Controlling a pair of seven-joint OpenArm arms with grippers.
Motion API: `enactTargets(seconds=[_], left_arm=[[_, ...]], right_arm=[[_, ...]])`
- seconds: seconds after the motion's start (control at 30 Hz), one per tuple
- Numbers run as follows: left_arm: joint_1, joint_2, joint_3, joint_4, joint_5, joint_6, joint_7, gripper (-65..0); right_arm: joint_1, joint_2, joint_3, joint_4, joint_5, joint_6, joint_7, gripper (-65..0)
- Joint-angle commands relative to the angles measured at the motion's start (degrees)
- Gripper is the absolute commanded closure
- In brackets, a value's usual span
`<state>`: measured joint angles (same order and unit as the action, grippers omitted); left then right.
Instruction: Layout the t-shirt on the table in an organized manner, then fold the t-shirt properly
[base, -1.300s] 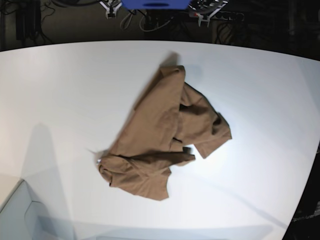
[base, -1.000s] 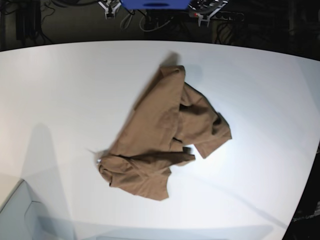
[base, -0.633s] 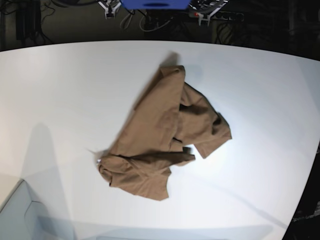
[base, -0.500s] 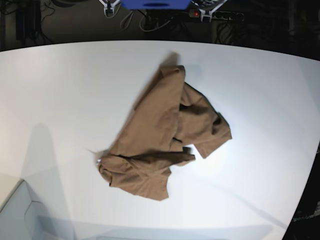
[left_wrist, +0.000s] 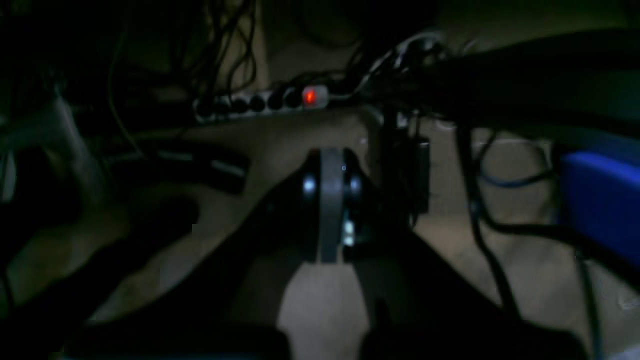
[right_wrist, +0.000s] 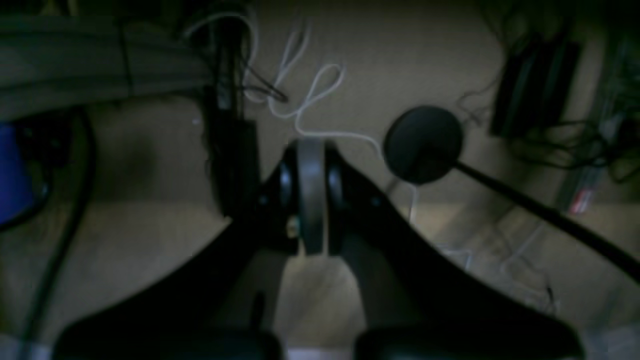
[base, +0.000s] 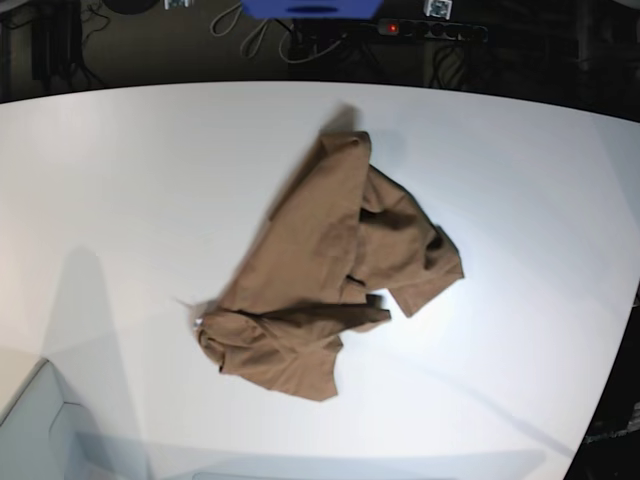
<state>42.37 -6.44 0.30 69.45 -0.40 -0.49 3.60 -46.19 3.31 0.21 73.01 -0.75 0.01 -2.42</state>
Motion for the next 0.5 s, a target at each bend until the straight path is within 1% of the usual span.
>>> enactTargets(seconds=[0.0,0.13,0.23,0.3,0.47], left_arm=[[1.5,-0.8,-0.3,4.7,0.0,0.3,-0.1,0.0],[4.9,-1.2,-0.3,18.2,-0.1,0.3,8.7,0.0],[6.0,-1.2,-0.3,25.2,-0.1,0.3,13.0,0.0],[6.7,-1.2,-0.3,28.9,-0.1,0.3,14.2,0.0],[9.4,-0.7,-0.3,37.5,-0.1,0.3,14.1,0.0]], right_arm=[[-2.8,0.2,0.1,4.4,0.3,0.3,1.8,0.0],[-8.5,0.8,1.9,18.6,0.3,0.3,1.8,0.0],[-10.6,1.2,3.0,25.8,0.3,0.3,1.8,0.0],[-11.2,1.2,4.1,29.6,0.3,0.3,1.8,0.0],[-11.3,1.2,5.7,38.8,0.3,0.3,1.8,0.0]])
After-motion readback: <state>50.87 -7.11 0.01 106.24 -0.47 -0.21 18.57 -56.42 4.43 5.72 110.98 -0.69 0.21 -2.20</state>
